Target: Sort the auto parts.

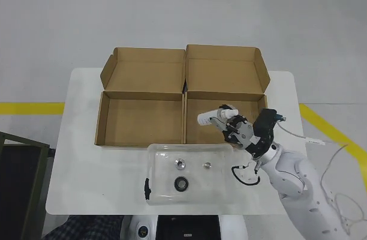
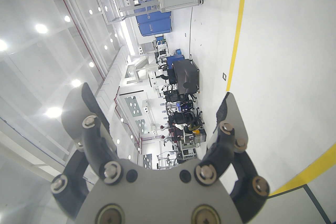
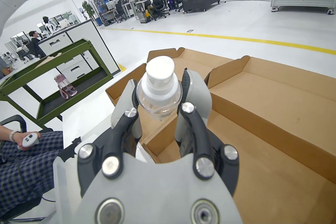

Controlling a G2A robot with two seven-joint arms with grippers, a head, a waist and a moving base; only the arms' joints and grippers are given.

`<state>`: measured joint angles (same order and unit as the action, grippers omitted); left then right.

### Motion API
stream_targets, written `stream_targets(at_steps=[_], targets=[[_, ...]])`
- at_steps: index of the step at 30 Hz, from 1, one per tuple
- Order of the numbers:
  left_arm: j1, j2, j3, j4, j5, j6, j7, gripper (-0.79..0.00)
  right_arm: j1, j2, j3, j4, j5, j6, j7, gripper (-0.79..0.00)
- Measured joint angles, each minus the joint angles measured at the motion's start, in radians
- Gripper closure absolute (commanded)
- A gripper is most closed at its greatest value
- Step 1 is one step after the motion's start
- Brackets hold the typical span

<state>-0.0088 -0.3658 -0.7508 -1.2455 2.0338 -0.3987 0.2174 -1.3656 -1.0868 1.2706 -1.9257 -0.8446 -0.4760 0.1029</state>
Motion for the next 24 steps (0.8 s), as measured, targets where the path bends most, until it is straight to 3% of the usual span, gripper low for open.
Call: stream_targets(at_steps=[24], targets=[[0.000,0.000,0.000,0.000,0.000,0.000,0.000,-0.785,0.296,-0.066,-0.237,0.299,-0.256,0.198,0.093,0.000]])
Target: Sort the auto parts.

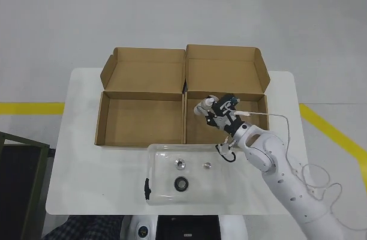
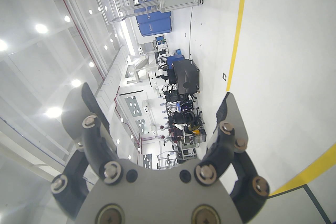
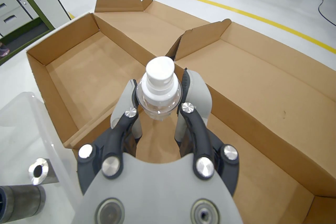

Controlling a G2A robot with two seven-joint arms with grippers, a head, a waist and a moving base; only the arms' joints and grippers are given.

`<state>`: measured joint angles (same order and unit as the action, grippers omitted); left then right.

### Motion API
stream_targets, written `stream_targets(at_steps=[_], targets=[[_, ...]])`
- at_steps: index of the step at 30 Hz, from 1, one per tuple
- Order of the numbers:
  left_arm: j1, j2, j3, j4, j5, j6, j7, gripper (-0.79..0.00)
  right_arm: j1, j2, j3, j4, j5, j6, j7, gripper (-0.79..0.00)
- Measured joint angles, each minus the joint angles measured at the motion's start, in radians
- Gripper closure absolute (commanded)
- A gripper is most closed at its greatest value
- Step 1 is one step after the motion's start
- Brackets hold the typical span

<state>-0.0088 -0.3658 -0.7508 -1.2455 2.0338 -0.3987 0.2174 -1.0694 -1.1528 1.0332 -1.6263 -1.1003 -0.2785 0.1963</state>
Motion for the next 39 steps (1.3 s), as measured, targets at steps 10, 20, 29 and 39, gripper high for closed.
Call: stream_targets(at_steps=[10,20,29,39], targets=[[0.000,0.000,0.000,0.000,0.000,0.000,0.000,-0.785,0.066,-0.028,-0.063,0.093,-0.035,0.047,0.036,0.000],[0.000,0.000,0.000,0.000,0.000,0.000,0.000,-0.785,0.093,-0.048,-0.086,0.150,-0.035,0.059,0.052,-0.785],[0.000,0.000,0.000,0.000,0.000,0.000,0.000,-0.785,0.076,-0.052,-0.065,0.090,-0.033,0.066,0.066,-0.785],[0.000,0.000,0.000,0.000,0.000,0.000,0.000,-0.785,-0.077,-0.021,0.023,-0.171,-0.074,-0.013,0.142,-0.785]])
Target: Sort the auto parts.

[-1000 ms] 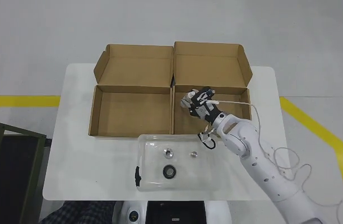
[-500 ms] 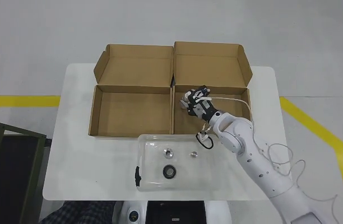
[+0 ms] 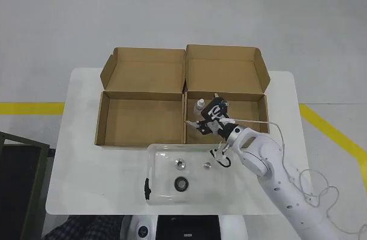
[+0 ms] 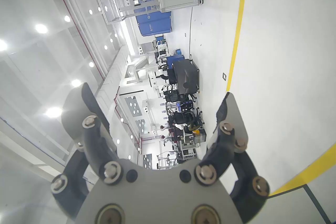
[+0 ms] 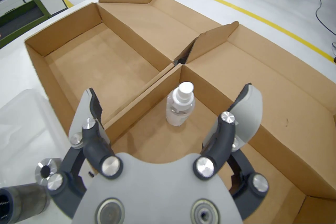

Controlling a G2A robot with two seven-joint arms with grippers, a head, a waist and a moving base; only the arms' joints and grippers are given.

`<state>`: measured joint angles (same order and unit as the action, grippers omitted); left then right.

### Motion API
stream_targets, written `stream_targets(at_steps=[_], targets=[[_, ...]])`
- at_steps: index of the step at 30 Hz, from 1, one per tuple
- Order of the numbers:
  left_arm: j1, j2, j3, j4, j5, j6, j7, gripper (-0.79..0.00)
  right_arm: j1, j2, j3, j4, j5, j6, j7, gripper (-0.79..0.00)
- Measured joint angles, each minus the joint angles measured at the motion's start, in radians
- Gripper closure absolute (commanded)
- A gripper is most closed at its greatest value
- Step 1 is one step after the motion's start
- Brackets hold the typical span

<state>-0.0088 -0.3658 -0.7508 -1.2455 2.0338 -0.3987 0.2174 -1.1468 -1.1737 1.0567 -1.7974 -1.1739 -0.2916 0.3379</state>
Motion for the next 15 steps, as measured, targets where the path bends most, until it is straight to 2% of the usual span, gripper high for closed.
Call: stream_targets(at_steps=[8,15], targets=[[0.000,0.000,0.000,0.000,0.000,0.000,0.000,-0.785,-0.162,0.032,0.065,-0.188,-0.035,-0.146,0.097,-0.785],[0.000,0.000,0.000,0.000,0.000,0.000,0.000,-0.785,-0.295,0.058,0.110,-0.311,-0.108,-0.271,0.107,-0.785]])
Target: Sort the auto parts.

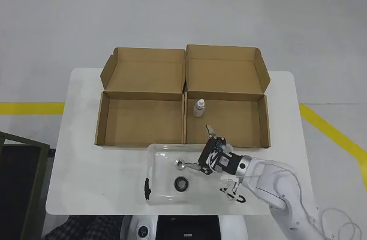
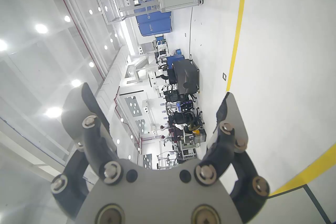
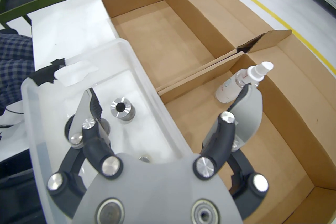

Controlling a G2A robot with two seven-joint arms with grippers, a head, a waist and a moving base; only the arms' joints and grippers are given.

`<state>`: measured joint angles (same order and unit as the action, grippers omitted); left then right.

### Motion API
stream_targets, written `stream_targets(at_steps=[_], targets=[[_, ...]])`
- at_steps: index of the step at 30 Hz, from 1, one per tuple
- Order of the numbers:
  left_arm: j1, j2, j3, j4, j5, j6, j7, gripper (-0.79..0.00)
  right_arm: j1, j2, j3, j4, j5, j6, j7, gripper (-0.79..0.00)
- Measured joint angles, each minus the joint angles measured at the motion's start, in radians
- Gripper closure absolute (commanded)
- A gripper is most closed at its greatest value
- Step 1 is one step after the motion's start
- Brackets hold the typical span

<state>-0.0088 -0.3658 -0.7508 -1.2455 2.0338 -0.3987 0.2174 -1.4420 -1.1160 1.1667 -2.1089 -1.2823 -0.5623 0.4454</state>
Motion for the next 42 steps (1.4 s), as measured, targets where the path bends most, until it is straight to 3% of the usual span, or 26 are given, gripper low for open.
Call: stream_targets(at_steps=[14,31,37,40,42], targets=[[0.000,0.000,0.000,0.000,0.000,0.000,0.000,-0.785,-0.112,0.029,0.012,-0.043,-0.121,-0.151,0.049,-0.785],[0.000,0.000,0.000,0.000,0.000,0.000,0.000,-0.785,-0.077,0.032,-0.026,0.023,-0.202,-0.094,0.152,-0.770],[0.000,0.000,0.000,0.000,0.000,0.000,0.000,-0.785,-0.059,0.030,-0.048,0.044,-0.192,-0.089,0.212,-0.637],[0.000,0.000,0.000,0.000,0.000,0.000,0.000,-0.785,-0.047,0.028,-0.055,0.053,-0.181,-0.072,0.228,-0.443],[0.000,0.000,0.000,0.000,0.000,0.000,0.000,-0.785,-0.038,0.027,-0.058,0.059,-0.178,-0.057,0.239,-0.394]])
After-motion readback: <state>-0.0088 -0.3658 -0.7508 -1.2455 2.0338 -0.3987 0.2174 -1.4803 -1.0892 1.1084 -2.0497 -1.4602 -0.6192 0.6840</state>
